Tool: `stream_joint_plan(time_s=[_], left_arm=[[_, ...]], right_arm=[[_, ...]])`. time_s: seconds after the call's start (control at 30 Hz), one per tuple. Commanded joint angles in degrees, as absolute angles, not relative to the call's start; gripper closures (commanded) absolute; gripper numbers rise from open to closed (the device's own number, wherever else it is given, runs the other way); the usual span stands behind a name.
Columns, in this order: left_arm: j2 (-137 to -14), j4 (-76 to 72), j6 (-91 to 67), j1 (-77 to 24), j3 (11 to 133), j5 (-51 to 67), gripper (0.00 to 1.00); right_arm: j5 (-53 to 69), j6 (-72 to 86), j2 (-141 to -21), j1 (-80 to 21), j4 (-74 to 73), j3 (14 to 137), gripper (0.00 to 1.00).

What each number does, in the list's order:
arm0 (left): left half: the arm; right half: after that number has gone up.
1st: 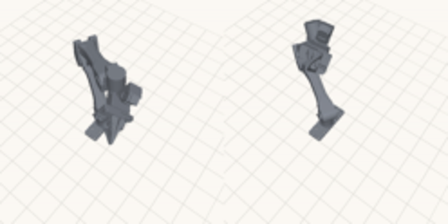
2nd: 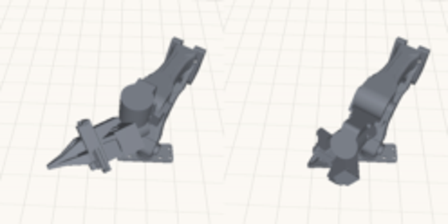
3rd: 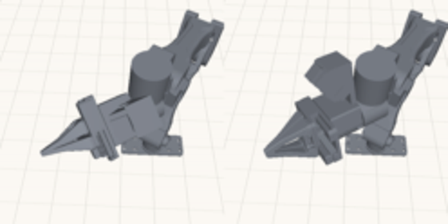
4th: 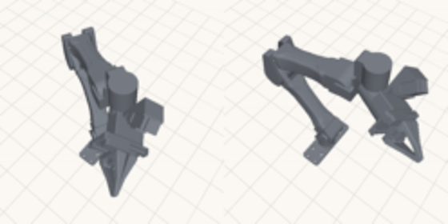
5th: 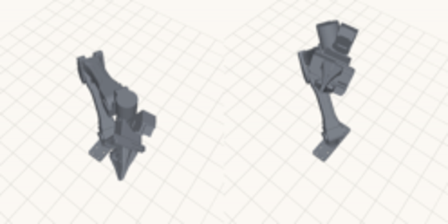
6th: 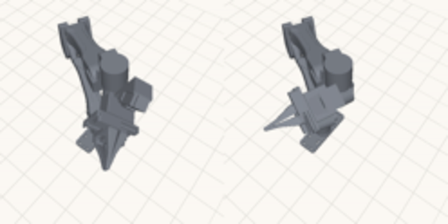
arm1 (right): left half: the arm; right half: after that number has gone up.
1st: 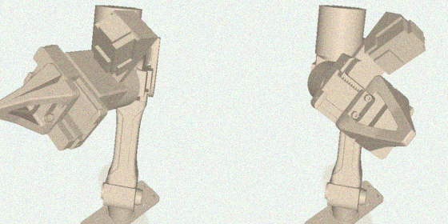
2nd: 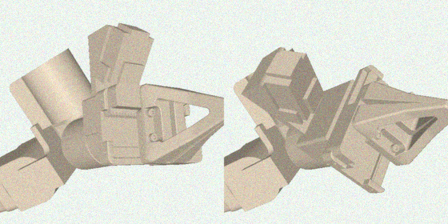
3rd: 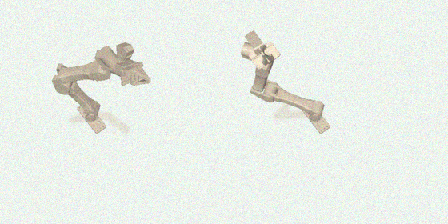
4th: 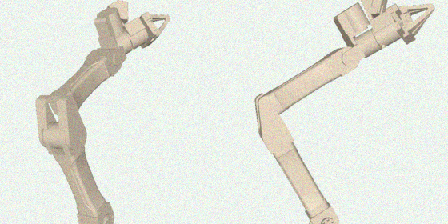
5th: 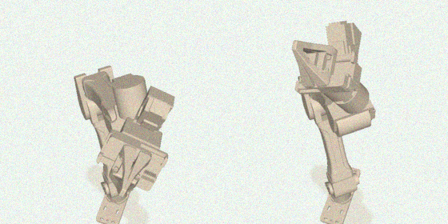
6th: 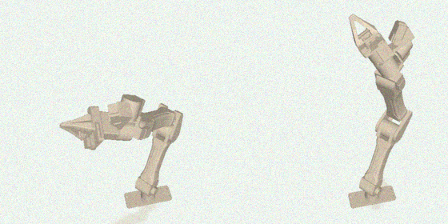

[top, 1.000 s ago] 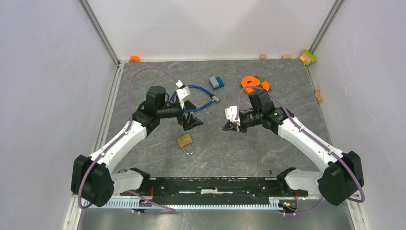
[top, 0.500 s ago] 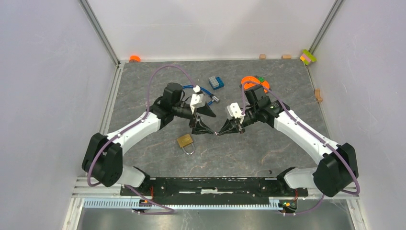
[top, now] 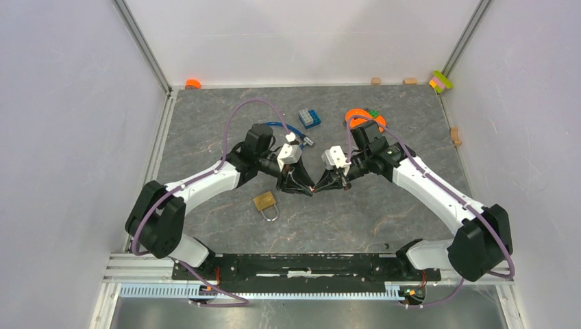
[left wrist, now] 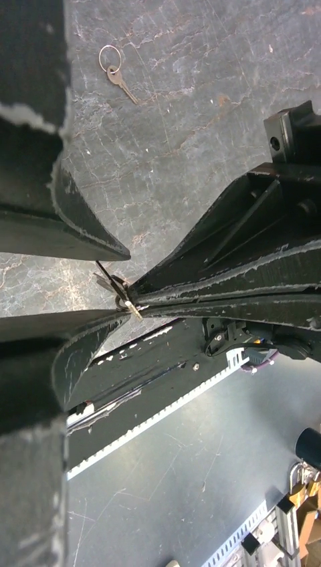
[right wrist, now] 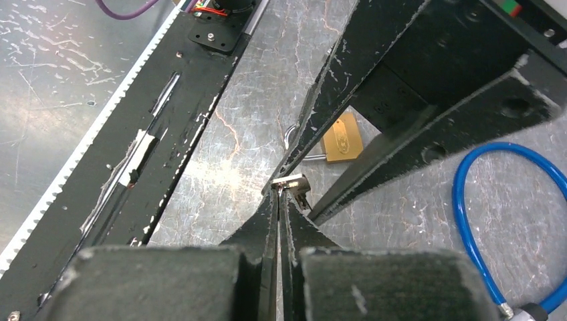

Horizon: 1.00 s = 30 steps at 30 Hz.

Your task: Unlock with the key

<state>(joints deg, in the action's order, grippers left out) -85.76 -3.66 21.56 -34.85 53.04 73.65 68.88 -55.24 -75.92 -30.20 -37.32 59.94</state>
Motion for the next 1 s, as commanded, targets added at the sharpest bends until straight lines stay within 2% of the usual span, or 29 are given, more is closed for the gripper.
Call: stream_joint_plan(time_s=[0.0, 0.17, 0.23, 0.53, 0.73, 0.87, 0.97], left_arm=[[-85.36, -8.53, 24.12, -35.15, 51.67, 74.97, 0.64], [-84.12, -9.31, 24.74, -35.16, 50.12, 74.60, 0.81], [-83.89, -9.32, 24.66, -35.07, 49.92, 74.29, 0.84], [-82.94, -9.32, 24.51, -34.99, 48.95, 72.13, 0.89], [-82.59, -11.53, 22.43, -34.89, 48.68, 70.09, 0.83], [-82.70, -18.68, 16.93, -34.89, 46.98, 69.61, 0.92], [-82.77, -20.48, 15.43, -34.89, 46.43, 69.10, 0.95]], right_arm=[[69.89, -54.67, -73.62, -30.76, -35.60, 61.40, 1.00], [68.56, -53.51, -72.31, -30.74, -34.28, 60.89, 1.00], [68.04, -53.58, -71.92, -30.71, -34.28, 60.69, 1.00], [65.14, -53.86, -69.84, -30.66, -33.99, 59.33, 1.00], [64.83, -55.07, -69.62, -30.67, -35.81, 59.08, 1.00], [64.95, -55.02, -69.43, -30.68, -35.73, 58.59, 1.00], [64.21, -54.90, -69.28, -30.58, -35.72, 58.57, 1.00]])
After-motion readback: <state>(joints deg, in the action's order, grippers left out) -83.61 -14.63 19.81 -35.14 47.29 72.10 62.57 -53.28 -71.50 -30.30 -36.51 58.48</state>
